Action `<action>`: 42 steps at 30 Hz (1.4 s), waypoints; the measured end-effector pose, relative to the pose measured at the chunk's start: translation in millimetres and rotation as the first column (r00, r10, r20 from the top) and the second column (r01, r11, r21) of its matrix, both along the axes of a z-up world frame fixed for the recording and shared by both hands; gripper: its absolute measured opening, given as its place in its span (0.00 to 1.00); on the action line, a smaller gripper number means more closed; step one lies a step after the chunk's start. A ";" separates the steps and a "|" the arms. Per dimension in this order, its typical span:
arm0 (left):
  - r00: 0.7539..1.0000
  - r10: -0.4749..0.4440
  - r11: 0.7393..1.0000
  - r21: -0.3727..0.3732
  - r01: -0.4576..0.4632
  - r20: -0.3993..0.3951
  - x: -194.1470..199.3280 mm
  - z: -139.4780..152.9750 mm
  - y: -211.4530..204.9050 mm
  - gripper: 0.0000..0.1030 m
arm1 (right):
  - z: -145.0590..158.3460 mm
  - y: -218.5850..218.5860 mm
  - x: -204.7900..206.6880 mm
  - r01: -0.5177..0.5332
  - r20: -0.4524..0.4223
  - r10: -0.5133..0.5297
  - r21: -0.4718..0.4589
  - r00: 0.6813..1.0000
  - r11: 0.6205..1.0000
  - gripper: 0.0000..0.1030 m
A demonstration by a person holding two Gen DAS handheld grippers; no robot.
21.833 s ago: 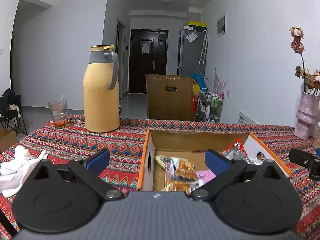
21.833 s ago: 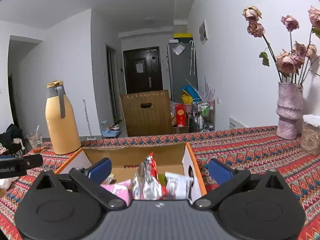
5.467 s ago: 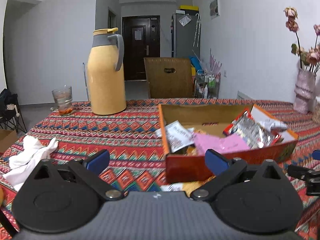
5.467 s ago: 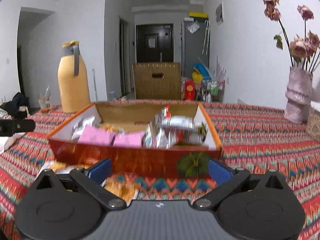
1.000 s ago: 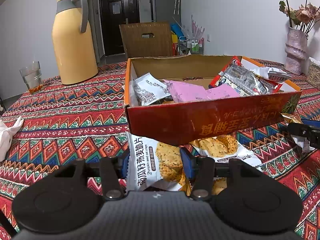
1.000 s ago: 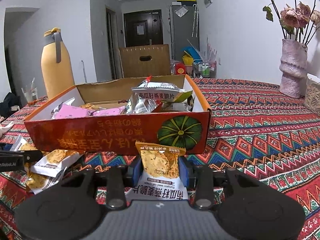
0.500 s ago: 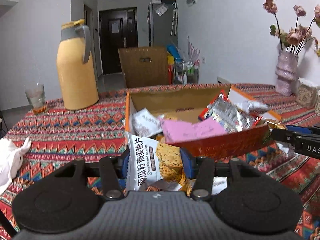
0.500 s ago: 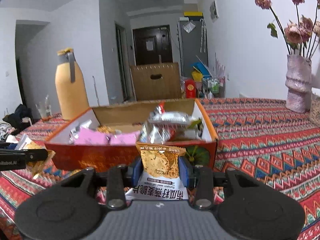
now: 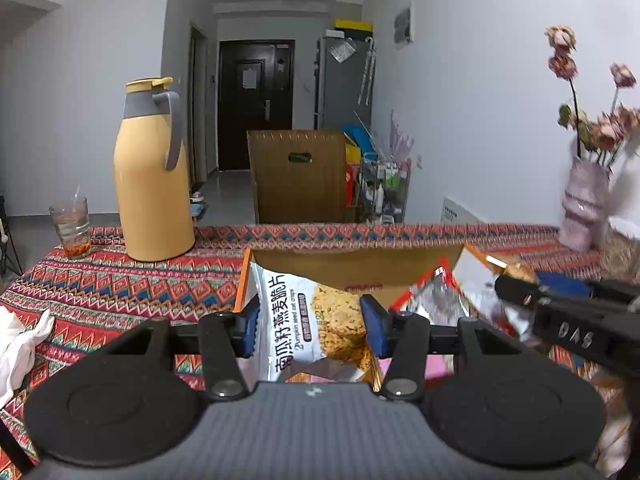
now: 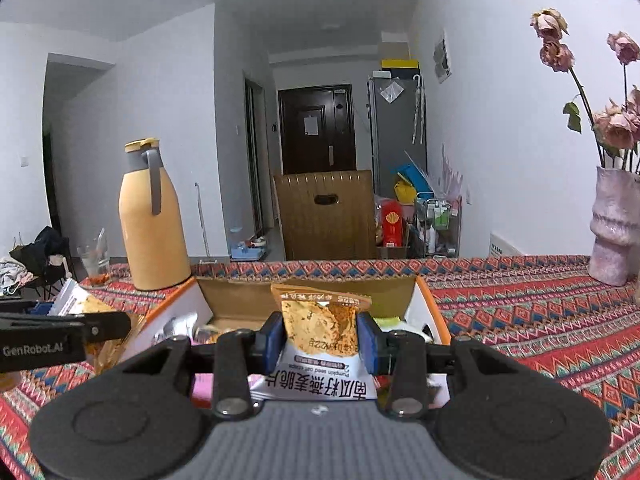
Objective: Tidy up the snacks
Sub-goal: 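Carry both cracker packs into the orange box and open both grippers, then withdraw both tools from the box back toward the remaining packs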
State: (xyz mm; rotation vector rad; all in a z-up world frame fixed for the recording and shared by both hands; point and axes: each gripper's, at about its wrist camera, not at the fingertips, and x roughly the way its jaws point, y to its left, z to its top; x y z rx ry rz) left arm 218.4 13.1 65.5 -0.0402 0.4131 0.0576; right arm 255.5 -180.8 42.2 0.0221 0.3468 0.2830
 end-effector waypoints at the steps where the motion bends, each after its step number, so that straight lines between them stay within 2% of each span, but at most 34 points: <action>1: 1.000 0.010 1.000 -0.001 -0.010 0.007 4.3 1.9 -0.6 0.49 | 0.7 1.5 4.1 0.001 0.000 -0.001 0.001 1.000 1.000 0.37; 7: 0.998 0.051 0.999 -0.008 -0.051 0.035 30.0 5.3 -2.9 0.49 | -2.2 9.2 29.7 0.016 0.001 -0.016 0.007 1.000 1.000 0.37; 13: 0.995 0.087 0.996 -0.022 -0.086 0.043 43.6 -8.6 4.2 0.49 | -14.3 15.5 46.2 0.026 0.008 -0.026 0.006 1.000 1.000 0.37; 20: 0.997 0.073 0.997 -0.030 -0.072 0.002 55.9 -28.6 12.2 0.49 | -30.8 13.6 55.8 0.014 -0.021 -0.014 0.004 1.000 1.000 0.37; 25: 0.997 0.074 0.996 -0.054 -0.075 -0.012 55.5 -32.9 16.2 0.50 | -35.9 12.1 58.3 0.014 -0.040 -0.014 0.008 0.999 1.000 0.40; 28: 0.996 0.086 0.994 -0.063 -0.085 0.003 50.5 -30.8 18.8 0.63 | -36.7 11.4 59.5 0.023 -0.046 -0.022 0.004 0.999 1.000 0.45; 30: 0.996 0.092 0.993 -0.069 -0.090 0.015 48.1 -29.4 19.8 0.74 | -36.1 8.4 59.3 0.029 -0.053 -0.029 0.011 0.998 1.000 0.58; 31: 0.995 0.096 0.993 -0.070 -0.095 0.019 47.2 -28.4 19.7 0.77 | -35.9 6.7 58.5 0.036 -0.051 -0.035 0.016 0.998 0.999 0.62; 33: 0.994 0.106 0.992 -0.070 -0.104 0.028 45.1 -26.8 20.4 0.90 | -35.1 3.4 56.9 0.044 -0.047 -0.043 0.022 0.998 0.999 0.79; 36: 0.992 0.117 0.991 -0.069 -0.114 0.039 43.4 -25.1 20.7 0.99 | -34.0 0.4 55.3 0.055 -0.044 -0.054 0.032 0.998 0.998 0.95; 38: 0.992 0.123 0.990 -0.068 -0.120 0.042 42.7 -24.4 21.0 1.00 | -33.4 -0.5 55.7 0.068 -0.043 -0.067 0.036 0.997 0.997 1.00; 42: 0.991 0.131 0.989 -0.072 -0.128 0.034 43.3 -24.6 21.5 1.00 | -33.3 -5.1 55.3 0.088 -0.047 -0.086 0.046 0.995 0.995 1.00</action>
